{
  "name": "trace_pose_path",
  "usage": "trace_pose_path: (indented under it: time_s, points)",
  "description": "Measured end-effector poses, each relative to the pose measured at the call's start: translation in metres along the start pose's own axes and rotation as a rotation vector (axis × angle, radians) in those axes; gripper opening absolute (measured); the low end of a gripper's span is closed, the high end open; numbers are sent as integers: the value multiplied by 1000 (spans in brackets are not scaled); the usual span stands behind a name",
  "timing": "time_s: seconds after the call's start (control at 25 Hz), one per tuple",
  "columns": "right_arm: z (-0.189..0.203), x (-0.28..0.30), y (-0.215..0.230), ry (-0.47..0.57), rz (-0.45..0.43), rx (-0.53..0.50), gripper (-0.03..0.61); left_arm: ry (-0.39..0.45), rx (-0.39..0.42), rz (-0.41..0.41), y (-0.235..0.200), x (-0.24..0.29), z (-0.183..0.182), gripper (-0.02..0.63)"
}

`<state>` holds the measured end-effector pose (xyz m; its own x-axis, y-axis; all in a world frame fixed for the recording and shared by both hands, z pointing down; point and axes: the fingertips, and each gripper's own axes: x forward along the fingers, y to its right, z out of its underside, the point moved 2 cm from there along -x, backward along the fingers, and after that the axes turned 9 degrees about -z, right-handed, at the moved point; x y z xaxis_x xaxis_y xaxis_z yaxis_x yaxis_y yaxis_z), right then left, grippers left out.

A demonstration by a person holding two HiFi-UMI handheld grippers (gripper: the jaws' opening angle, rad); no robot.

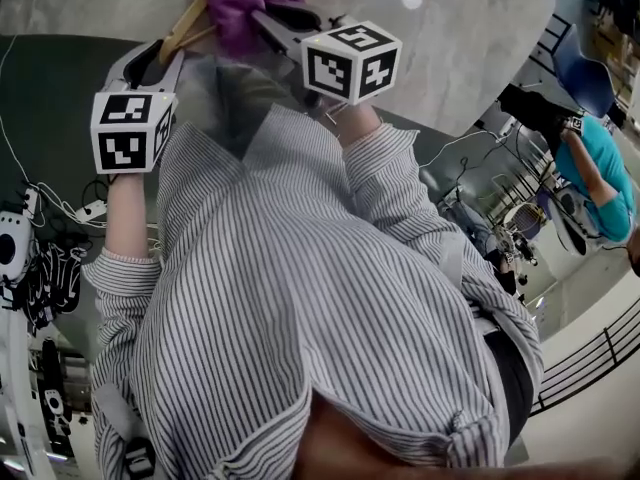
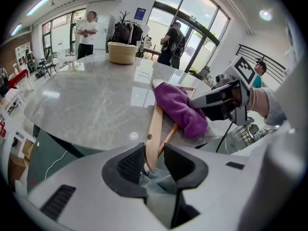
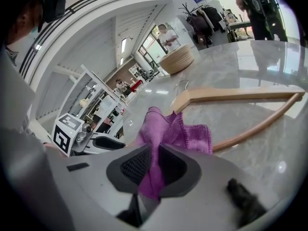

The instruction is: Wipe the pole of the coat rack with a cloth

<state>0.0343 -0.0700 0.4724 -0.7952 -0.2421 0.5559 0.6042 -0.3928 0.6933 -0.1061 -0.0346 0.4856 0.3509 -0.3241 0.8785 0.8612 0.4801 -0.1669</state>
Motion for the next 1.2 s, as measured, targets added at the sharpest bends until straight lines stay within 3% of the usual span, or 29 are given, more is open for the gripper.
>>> trace_pose_path:
  time_s: [1.2]
  points:
    - [-31,-79,68,141,105,97,55,-79,13,-51,0,-10,-1,133]
